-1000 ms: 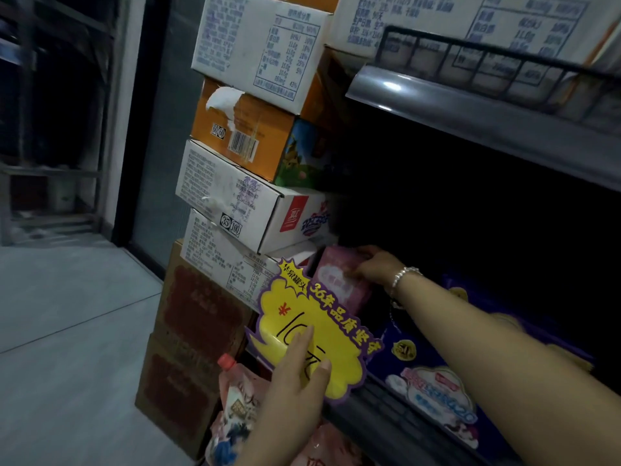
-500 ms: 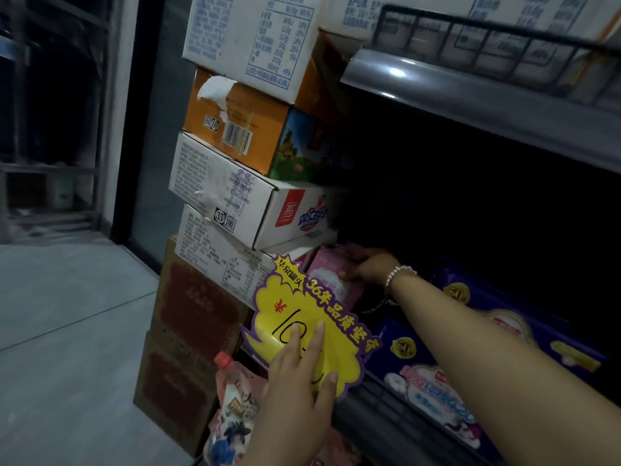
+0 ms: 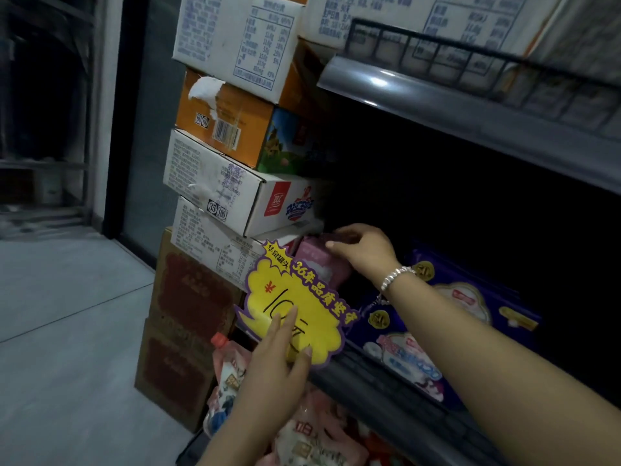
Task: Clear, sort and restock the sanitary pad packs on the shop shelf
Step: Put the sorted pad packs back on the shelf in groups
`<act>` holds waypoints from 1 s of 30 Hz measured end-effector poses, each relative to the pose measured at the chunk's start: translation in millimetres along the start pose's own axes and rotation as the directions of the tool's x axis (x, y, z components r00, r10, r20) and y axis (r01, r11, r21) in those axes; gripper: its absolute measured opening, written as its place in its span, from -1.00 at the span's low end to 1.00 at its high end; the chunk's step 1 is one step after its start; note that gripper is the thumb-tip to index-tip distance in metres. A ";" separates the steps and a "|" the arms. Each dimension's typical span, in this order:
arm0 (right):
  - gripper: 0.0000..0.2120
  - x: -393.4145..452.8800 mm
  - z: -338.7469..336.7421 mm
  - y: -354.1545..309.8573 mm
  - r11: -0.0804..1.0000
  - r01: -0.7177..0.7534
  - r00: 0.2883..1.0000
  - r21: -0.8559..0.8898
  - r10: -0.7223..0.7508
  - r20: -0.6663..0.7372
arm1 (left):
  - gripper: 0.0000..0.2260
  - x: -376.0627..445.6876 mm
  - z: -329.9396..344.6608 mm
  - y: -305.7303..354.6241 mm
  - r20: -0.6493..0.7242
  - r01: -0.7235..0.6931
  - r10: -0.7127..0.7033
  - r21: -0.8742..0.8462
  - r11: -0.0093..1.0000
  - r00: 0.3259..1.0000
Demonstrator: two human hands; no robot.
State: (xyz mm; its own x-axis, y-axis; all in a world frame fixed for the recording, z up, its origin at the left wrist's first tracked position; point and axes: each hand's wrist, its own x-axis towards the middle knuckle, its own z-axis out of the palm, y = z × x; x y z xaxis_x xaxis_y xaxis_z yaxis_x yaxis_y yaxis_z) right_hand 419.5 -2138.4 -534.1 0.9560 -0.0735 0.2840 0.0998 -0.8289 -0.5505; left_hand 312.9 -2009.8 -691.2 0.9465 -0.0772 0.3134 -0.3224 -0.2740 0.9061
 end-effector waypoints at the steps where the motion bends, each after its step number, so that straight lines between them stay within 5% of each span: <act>1: -0.68 -16.3 -2.9 -4.8 0.998 0.048 0.998 0.035 -0.047 -0.036 | -0.49 -3.8 -5.5 -1.5 -0.019 -0.008 0.008 -0.003 1.000 1.000; 6: -0.78 -107.9 -3.6 -25.3 0.964 0.161 0.987 0.210 -0.156 -0.038 | -0.53 -26.4 -39.1 -3.7 -0.124 0.117 -0.118 -0.009 0.993 0.985; 13: -0.79 -195.2 72.0 12.5 0.882 -0.081 0.984 0.463 -0.003 0.180 | -0.72 -86.1 -37.6 -34.7 -0.165 0.341 -0.364 -0.155 0.927 0.917; 21: -0.72 -240.1 178.7 95.2 0.907 -0.325 0.859 0.270 0.164 0.484 | -0.76 -143.8 -11.0 -128.5 -0.094 0.623 -0.627 -0.074 0.779 0.773; 30: -0.53 -210.5 275.9 130.4 0.981 -0.139 0.537 -0.135 0.189 0.822 | -0.82 -140.0 -11.2 -234.9 0.123 0.871 -0.863 -0.093 0.482 0.491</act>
State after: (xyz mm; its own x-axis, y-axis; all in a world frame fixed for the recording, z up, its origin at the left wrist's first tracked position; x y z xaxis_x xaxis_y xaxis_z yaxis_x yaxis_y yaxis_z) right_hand 307.4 -2078.0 -882.3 0.7593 0.2593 -0.5969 -0.0725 -0.8777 -0.4736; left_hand 255.9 -1923.9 -944.7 0.7443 0.0804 -0.6629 0.6677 -0.1103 0.7363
